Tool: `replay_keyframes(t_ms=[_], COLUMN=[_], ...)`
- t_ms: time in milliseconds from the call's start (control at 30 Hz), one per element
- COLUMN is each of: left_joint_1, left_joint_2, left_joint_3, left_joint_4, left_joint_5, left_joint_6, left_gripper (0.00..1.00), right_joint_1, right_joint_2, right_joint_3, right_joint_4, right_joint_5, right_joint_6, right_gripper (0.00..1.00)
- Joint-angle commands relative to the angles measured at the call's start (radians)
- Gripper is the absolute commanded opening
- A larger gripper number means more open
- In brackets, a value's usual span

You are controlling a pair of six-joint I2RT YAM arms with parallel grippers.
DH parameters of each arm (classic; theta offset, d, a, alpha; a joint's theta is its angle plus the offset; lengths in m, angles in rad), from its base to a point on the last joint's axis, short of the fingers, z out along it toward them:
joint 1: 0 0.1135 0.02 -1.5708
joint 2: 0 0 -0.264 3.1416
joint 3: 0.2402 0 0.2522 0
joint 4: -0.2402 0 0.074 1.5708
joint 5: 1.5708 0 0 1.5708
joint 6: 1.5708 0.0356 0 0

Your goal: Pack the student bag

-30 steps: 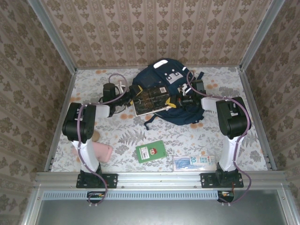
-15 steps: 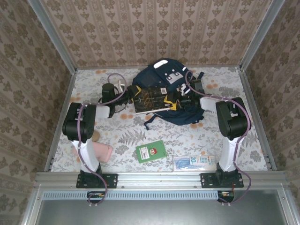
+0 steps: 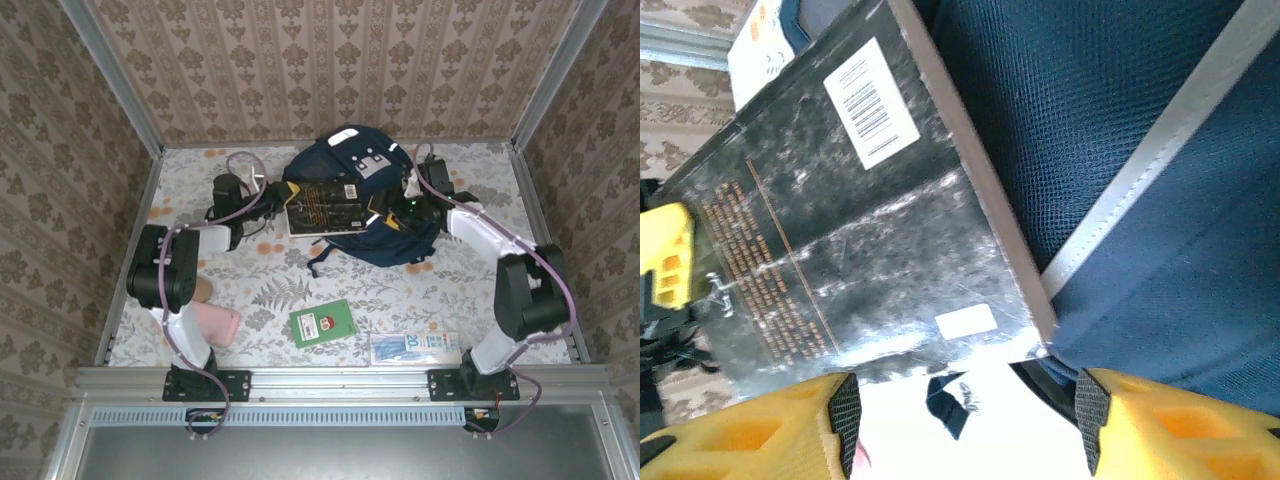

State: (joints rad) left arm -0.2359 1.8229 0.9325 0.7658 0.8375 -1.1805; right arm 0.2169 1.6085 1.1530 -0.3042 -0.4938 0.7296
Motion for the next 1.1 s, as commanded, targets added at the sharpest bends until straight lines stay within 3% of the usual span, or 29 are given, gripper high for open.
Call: replay_keyframes(t_ms=[0,100,200,367,500,567,700,833,1067], left_joint_1=[0.008,0.007,0.003,-0.018,-0.028,-0.030,-0.040,-0.052,-0.053], left_joint_2=[-0.159,-0.261,-0.356,-0.468,-0.516,-0.533,-0.562,-0.563,-0.551], left_joint_3=[0.074,0.134,0.191,0.248,0.210,0.187,0.158,0.157,0.155], left_joint_4=[-0.063,-0.227,-0.391,-0.548,-0.449,-0.383,-0.310,-0.304,-0.248], left_joint_5=[0.049,0.064,0.079,0.113,0.162,0.177,0.186,0.199,0.207], left_joint_6=[0.073,0.182,0.300,0.435,0.360,0.309,0.259,0.254,0.213], left_gripper=[0.00,0.00,0.00,0.00,0.00,0.00,0.00,0.00,0.00], right_joint_1=[0.032,0.059,0.065,0.079,0.082,0.086,0.090,0.091,0.090], right_joint_2=[-0.127,-0.274,-0.400,-0.513,-0.475,-0.448,-0.400,-0.317,-0.171], right_joint_3=[-0.012,-0.074,-0.180,-0.255,-0.193,-0.174,-0.183,-0.188,-0.206], right_joint_4=[-0.126,-0.023,0.204,0.451,0.448,0.454,0.546,0.732,1.005], right_joint_5=[0.209,0.260,0.190,0.095,-0.028,-0.064,-0.119,-0.244,-0.329], right_joint_6=[-0.102,-0.162,-0.221,-0.344,-0.367,-0.358,-0.324,-0.199,0.046], right_gripper=[0.61,0.61,0.63,0.78,0.83,0.92,0.95,0.94,0.87])
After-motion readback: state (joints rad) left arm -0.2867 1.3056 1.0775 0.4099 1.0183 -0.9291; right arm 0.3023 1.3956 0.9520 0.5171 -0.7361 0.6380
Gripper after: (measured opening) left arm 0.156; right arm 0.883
